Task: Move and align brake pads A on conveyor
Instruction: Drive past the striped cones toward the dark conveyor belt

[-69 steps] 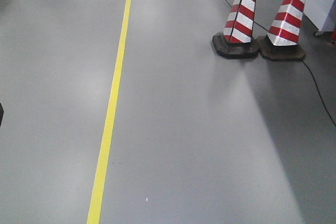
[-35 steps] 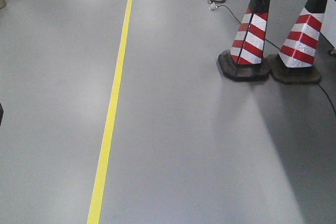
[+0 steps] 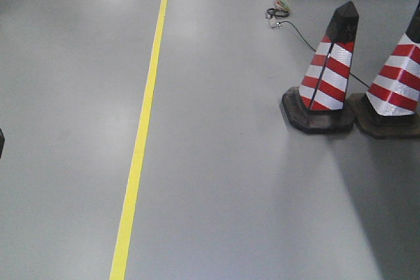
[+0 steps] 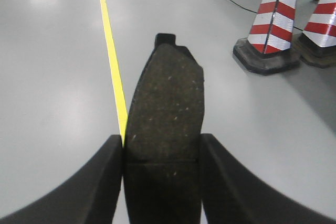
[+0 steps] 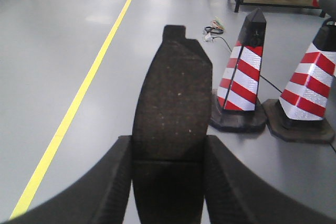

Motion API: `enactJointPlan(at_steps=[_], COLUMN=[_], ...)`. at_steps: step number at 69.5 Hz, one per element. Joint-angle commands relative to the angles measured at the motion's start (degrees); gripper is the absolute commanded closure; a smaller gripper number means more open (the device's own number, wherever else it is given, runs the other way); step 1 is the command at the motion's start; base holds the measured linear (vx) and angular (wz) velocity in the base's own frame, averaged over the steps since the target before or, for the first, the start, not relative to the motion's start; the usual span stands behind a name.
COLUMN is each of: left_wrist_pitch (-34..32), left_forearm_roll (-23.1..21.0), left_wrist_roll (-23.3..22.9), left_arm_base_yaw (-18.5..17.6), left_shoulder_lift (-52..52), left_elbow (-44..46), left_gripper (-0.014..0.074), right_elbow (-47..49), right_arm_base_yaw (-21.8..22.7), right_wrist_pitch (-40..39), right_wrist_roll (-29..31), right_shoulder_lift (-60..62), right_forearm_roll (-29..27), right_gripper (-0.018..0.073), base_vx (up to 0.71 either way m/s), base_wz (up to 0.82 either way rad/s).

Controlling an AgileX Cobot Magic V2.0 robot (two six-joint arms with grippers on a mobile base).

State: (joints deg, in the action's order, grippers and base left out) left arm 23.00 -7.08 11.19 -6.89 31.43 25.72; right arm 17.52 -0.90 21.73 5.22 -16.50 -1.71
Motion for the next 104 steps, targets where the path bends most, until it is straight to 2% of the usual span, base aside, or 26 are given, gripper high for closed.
enactJointPlan(at_steps=[1, 72, 104], left_wrist_pitch=[-5.11, -5.15, -5.15], left_forearm_roll=[-0.71, -0.71, -0.71], left_wrist_roll=[-0.28, -0.28, -0.28], left_arm_base_yaw=[-0.24, -0.24, -0.24], left_shoulder_lift=[0.18, 0.18, 0.18], left_elbow=[1.56, 1.56, 1.56], left_gripper=[0.0524, 0.0524, 0.0524], right_elbow=[1.73, 1.73, 1.73], right_arm_base_yaw=[0.26, 0.26, 0.26], right_wrist_pitch=[-5.55, -5.55, -5.55], right_wrist_roll=[0.48, 0.48, 0.48], right_shoulder_lift=[-0.31, -0.31, -0.31], right_forearm_roll=[0.05, 0.05, 0.05], right_gripper=[0.0501, 0.0501, 0.0501], base_vx=[0.57, 0.55, 0.45], base_wz=[0.04, -0.01, -0.34])
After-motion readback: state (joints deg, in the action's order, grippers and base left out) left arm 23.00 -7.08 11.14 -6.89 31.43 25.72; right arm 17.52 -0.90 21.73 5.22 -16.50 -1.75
